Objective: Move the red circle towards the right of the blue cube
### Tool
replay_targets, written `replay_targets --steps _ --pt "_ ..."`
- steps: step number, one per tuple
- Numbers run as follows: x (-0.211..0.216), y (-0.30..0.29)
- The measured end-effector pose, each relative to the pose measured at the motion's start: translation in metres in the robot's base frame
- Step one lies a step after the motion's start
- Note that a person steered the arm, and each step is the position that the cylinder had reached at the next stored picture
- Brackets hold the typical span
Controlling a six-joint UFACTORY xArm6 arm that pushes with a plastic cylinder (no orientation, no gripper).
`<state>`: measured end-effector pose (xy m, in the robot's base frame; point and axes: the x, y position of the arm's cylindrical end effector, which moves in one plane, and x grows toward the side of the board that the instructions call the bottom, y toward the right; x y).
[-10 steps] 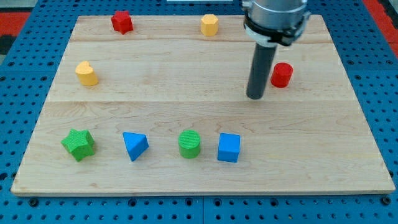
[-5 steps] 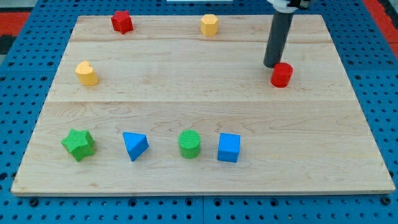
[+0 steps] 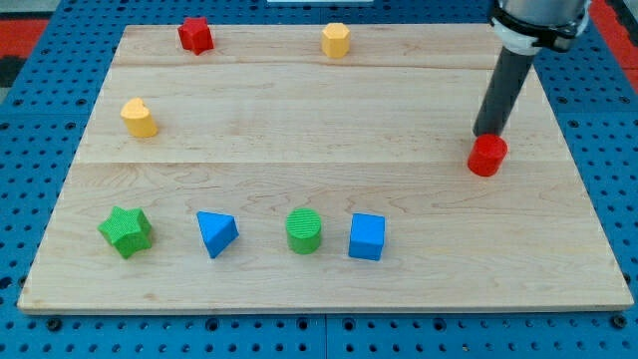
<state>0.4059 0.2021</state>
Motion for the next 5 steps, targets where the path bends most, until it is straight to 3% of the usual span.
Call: replay_targets --steps 5 --pt "0.140 -0.016"
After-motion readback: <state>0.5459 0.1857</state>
